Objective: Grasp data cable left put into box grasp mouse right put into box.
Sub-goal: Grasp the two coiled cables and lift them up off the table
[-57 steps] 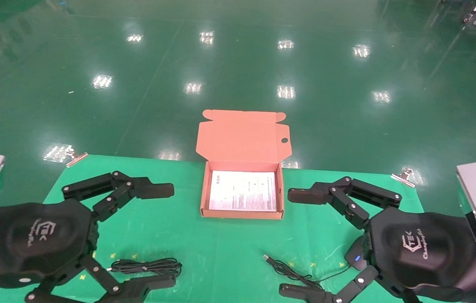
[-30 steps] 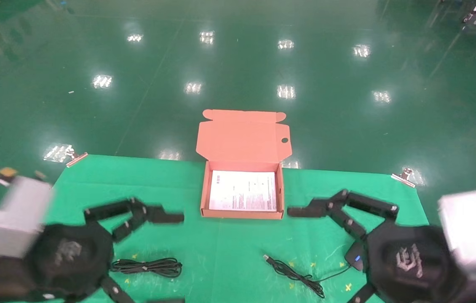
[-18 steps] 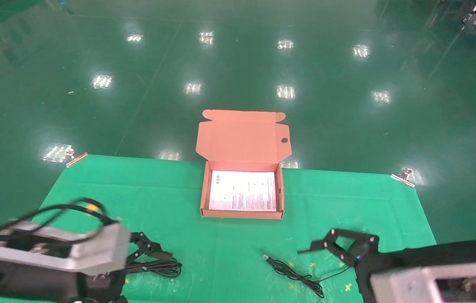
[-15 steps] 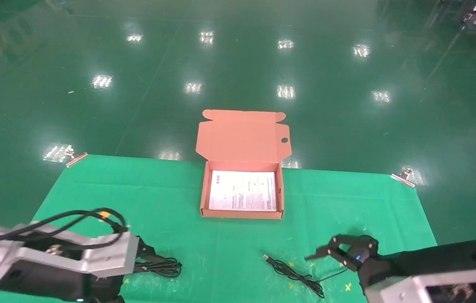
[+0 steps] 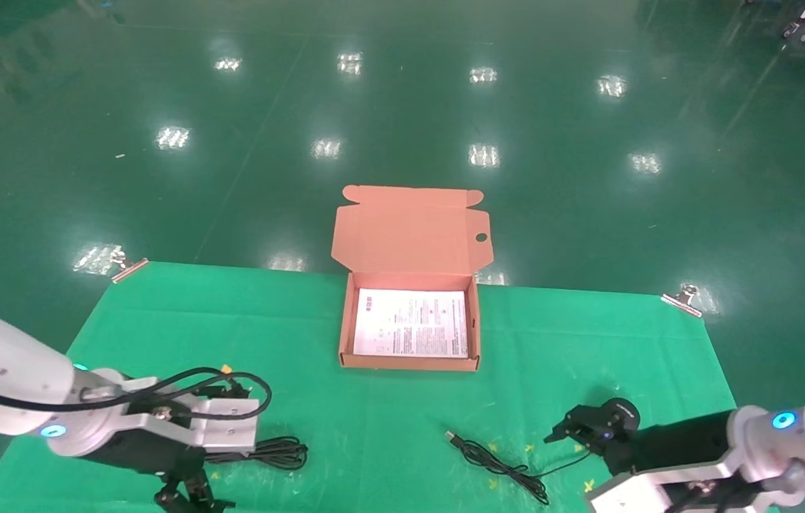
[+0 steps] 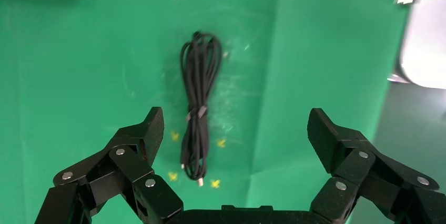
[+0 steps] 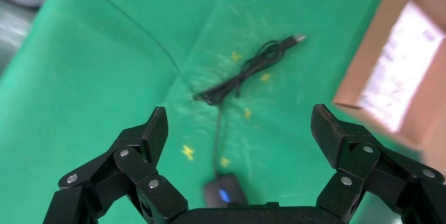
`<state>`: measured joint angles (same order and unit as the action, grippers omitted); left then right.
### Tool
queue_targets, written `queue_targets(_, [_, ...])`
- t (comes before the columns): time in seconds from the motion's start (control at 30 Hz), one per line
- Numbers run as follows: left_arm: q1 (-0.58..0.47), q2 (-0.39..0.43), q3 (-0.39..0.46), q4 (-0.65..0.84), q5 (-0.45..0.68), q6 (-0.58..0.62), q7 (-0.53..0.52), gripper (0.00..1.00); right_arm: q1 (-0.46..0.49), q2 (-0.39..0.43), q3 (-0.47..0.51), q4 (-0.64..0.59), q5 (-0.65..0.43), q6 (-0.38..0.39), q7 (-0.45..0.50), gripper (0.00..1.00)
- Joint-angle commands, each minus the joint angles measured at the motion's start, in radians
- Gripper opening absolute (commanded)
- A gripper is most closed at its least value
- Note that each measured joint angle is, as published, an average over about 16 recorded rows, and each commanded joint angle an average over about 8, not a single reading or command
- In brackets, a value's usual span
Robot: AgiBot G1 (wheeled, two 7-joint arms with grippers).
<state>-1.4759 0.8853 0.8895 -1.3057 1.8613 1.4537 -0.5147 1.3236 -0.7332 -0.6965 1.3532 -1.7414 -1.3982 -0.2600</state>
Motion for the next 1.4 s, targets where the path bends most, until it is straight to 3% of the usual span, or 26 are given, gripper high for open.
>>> queue_targets(0.03, [0.009, 0.014, 0.015, 0.004, 0.044, -0.021, -0.02, 1.0, -0.012, -0.015, -0.01, -0.002, -0.033, 0.024, 0.022, 1.0])
queue_targets(0.47, [0.059, 0.089, 0.007, 0.24, 0.075, -0.154, -0.049, 1.0, -0.084, -0.119, -0.052, -0.051, -0.2, 0.137, 0.257, 1.0])
queue_targets(1.0, [0.048, 0.182, -0.009, 0.578, 0.051, -0.265, 0.073, 1.0, -0.088, -0.263, -0.088, -0.256, -0.333, 0.244, 0.339, 1.0])
queue_targets(1.07, [0.048, 0.19, -0.012, 0.609, 0.047, -0.279, 0.09, 0.81, -0.085, -0.276, -0.088, -0.285, -0.335, 0.252, 0.341, 0.98])
queue_targets(1.27, [0.048, 0.203, -0.021, 0.675, 0.034, -0.308, 0.124, 0.06, -0.077, -0.3, -0.088, -0.344, -0.339, 0.268, 0.344, 0.23])
queue_targets(1.33, [0.048, 0.205, -0.022, 0.684, 0.033, -0.312, 0.127, 0.0, -0.076, -0.303, -0.088, -0.351, -0.341, 0.271, 0.344, 0.0])
queue_targets(1.4, [0.048, 0.206, -0.023, 0.688, 0.031, -0.314, 0.128, 0.0, -0.075, -0.304, -0.088, -0.355, -0.341, 0.272, 0.344, 0.0])
